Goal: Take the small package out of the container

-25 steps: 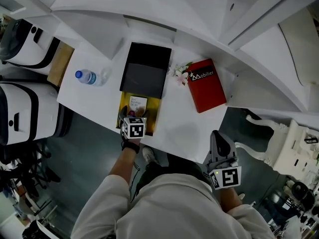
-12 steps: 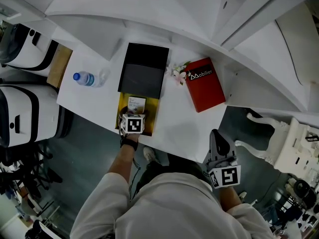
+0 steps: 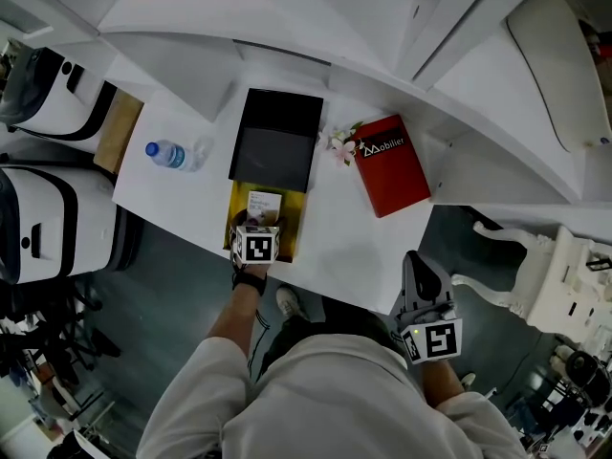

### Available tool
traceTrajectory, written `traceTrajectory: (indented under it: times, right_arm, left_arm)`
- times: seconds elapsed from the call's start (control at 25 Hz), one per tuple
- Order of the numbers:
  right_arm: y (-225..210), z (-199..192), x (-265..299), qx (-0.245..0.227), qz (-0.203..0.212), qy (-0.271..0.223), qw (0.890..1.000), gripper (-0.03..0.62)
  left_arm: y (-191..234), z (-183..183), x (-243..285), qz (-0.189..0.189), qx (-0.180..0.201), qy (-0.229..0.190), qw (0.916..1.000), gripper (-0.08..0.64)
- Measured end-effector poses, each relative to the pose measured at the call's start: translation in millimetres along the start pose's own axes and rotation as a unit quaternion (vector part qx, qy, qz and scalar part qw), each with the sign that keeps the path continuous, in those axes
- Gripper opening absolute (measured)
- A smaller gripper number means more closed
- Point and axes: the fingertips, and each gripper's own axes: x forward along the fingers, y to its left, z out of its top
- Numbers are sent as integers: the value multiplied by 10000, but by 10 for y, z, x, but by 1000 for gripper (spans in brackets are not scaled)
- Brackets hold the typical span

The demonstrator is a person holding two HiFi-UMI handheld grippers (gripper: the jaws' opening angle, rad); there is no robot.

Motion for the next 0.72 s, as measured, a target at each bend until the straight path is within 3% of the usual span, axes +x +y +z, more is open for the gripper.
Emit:
traceTrajectory:
  times: [0.36,0.72]
  right_arm:
    - [230,166,-98,-117,91,-241,9996,23]
    - [539,433,-202,-286,192,-623,9975,23]
  left_arm:
    - [-56,284,-545,57,234,-897,9957,433]
    - [-132,735,-1415,43,488,-2027,9780,433]
